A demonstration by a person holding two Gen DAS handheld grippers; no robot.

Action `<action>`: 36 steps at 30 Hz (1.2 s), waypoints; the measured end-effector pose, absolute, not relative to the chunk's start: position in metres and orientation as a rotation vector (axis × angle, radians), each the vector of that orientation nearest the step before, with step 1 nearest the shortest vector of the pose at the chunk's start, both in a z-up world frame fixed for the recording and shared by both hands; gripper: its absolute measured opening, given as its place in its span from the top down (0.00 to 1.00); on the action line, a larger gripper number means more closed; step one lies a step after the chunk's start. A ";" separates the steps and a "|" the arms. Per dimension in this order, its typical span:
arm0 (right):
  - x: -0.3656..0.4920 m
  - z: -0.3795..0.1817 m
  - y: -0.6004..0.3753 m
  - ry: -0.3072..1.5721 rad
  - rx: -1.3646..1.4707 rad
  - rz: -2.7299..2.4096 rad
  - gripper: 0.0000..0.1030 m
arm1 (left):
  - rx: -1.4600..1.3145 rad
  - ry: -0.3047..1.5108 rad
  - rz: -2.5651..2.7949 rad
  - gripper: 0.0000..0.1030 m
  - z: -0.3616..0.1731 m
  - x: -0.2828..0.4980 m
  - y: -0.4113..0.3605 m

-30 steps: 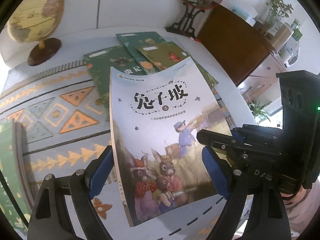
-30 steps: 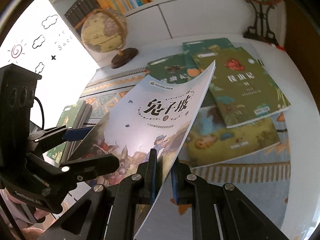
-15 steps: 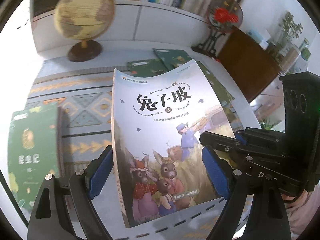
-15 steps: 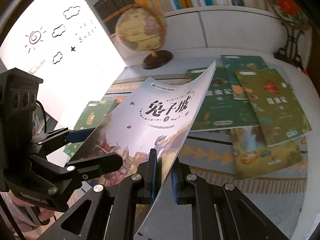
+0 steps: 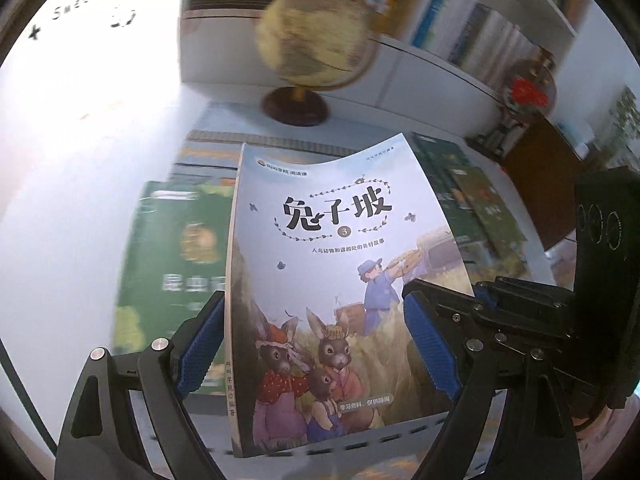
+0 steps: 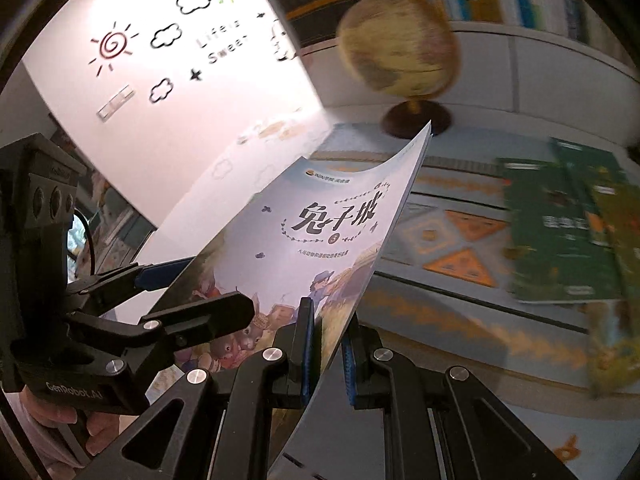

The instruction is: Organize books

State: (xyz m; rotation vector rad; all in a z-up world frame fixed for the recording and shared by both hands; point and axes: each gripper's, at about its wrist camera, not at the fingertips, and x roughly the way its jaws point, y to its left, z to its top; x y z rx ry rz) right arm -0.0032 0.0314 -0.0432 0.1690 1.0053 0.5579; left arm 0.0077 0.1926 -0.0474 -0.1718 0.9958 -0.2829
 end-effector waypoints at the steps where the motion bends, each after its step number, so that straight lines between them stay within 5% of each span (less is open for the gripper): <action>1: -0.002 -0.044 0.039 1.008 0.170 0.567 0.88 | -0.178 0.992 -0.267 0.17 -0.047 0.008 0.200; 16: 0.042 -0.104 0.135 1.150 0.261 0.597 0.88 | -0.388 1.082 -0.122 0.17 -0.108 0.035 0.301; 36: 0.053 -0.135 0.128 1.251 0.362 0.551 0.82 | -0.328 1.212 -0.037 0.17 -0.134 0.048 0.300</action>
